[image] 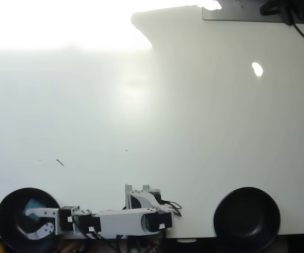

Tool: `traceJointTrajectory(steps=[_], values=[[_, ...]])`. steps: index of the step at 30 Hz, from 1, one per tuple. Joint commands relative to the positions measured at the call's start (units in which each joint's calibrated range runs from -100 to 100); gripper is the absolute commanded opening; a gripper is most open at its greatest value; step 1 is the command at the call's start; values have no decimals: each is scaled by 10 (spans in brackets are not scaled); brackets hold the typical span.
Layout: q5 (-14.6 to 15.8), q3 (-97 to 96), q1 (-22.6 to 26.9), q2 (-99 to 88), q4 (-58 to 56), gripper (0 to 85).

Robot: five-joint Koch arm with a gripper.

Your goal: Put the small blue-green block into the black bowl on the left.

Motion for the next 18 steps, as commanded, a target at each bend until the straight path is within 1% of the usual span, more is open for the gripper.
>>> traceJointTrajectory(steps=[1, 3, 5, 7, 9, 11, 14, 18], values=[[19, 25, -16, -30, 7, 346], [42, 25, -32, -40, 3, 346], [81, 25, -43, -57, -15, 346], [96, 19, -56, -76, -35, 348], [126, 20, -69, -89, -53, 346], [142, 19, -84, -100, -67, 346], [189, 11, -104, -121, -83, 345], [231, -14, -132, -164, -113, 345]])
